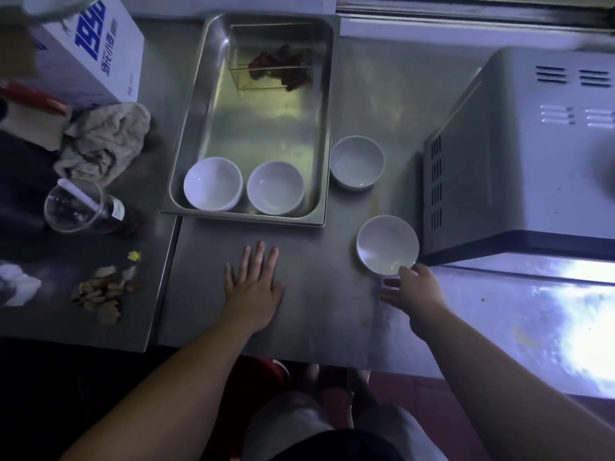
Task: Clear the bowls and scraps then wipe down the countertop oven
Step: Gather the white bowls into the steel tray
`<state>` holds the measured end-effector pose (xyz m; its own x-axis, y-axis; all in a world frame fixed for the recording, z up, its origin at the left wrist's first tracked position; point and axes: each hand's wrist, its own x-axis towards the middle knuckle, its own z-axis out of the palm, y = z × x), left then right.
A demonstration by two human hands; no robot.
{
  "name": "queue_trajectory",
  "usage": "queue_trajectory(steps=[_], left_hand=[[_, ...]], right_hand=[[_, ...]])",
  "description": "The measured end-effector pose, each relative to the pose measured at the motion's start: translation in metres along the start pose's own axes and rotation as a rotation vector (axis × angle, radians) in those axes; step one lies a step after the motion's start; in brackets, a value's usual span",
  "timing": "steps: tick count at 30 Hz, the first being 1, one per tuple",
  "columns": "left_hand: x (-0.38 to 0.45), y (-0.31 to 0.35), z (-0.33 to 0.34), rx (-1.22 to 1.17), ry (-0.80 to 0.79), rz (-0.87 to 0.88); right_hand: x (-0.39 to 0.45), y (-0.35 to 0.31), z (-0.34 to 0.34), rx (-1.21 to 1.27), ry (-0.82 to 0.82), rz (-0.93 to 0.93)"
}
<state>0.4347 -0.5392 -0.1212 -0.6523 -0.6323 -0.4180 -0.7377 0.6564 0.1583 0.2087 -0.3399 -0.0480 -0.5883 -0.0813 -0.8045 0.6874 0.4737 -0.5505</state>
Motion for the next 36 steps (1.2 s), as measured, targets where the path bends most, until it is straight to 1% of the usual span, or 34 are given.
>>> queue_trajectory(steps=[5, 9, 14, 17, 20, 22, 25, 29, 32, 34, 36], left_hand=[[0.0, -0.002, 0.003, -0.011, 0.034, 0.015], [-0.004, -0.001, 0.003, -0.005, 0.11, 0.035], [-0.005, 0.0, -0.011, -0.026, 0.031, 0.03], [-0.006, 0.0, -0.01, -0.018, 0.069, 0.056], [-0.005, -0.003, -0.004, 0.022, 0.127, 0.067], [-0.004, -0.005, -0.002, 0.023, 0.134, 0.073], [-0.003, -0.007, -0.001, 0.034, 0.123, 0.083], [-0.002, -0.006, -0.002, 0.015, 0.123, 0.078], [-0.002, -0.007, -0.001, -0.007, 0.13, 0.082], [-0.003, -0.008, 0.0, -0.019, 0.134, 0.083], [-0.003, -0.009, 0.001, -0.027, 0.133, 0.086]], right_hand=[[0.008, -0.001, 0.003, 0.011, 0.021, -0.017], [0.007, -0.004, 0.003, -0.066, 0.055, -0.049], [-0.013, -0.019, 0.007, -0.123, 0.071, -0.117], [-0.032, -0.04, 0.017, -0.098, 0.065, -0.189], [-0.051, -0.067, 0.037, -0.103, 0.016, -0.277], [-0.058, -0.083, 0.056, -0.141, -0.027, -0.338], [-0.061, -0.104, 0.093, -0.196, -0.109, -0.374], [-0.063, -0.119, 0.144, -0.346, -0.2, -0.423], [-0.069, -0.128, 0.179, -0.522, -0.235, -0.457], [-0.068, -0.131, 0.201, -0.555, -0.29, -0.447], [-0.066, -0.133, 0.222, -0.614, -0.316, -0.485]])
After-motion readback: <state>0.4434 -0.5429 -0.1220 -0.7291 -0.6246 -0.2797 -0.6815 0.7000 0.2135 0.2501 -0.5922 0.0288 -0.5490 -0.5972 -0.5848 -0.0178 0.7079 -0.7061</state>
